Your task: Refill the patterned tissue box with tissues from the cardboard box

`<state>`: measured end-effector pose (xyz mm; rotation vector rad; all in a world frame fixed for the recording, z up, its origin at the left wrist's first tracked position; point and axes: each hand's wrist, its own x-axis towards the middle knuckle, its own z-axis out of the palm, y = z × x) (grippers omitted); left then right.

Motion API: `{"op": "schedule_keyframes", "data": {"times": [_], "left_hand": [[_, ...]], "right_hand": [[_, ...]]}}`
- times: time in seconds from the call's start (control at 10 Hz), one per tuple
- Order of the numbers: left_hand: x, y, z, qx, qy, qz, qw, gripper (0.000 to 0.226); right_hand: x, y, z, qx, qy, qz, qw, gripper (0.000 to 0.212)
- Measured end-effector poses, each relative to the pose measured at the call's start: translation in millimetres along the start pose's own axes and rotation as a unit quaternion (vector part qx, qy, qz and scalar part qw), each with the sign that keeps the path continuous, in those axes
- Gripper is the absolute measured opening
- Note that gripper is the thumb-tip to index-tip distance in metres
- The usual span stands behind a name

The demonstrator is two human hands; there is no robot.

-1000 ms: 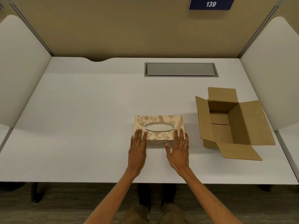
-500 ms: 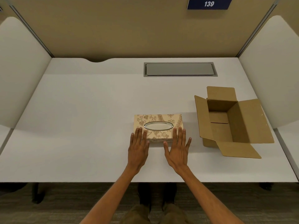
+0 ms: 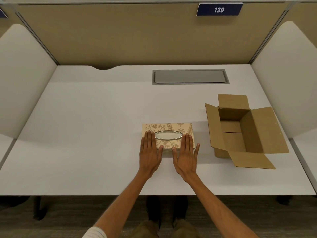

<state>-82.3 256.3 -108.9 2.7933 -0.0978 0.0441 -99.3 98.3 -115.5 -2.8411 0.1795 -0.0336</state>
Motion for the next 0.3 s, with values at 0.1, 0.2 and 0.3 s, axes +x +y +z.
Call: {"op": "schedule_keyframes", "data": {"times": [0.1, 0.2, 0.3], "left_hand": [[0.5, 0.9, 2.6, 0.009, -0.003, -0.007, 1.0, 0.07], [3.5, 3.7, -5.8, -0.001, -0.006, -0.006, 1.0, 0.071], [10.5, 6.6, -8.4, -0.025, 0.009, -0.009, 1.0, 0.073]], "right_hand": [[0.8, 0.0, 2.5, -0.001, 0.002, 0.004, 1.0, 0.073], [1.3, -3.2, -4.0, 0.003, 0.014, -0.001, 1.0, 0.071], [8.5, -5.4, -9.4, 0.021, 0.044, 0.005, 0.999, 0.066]]}}
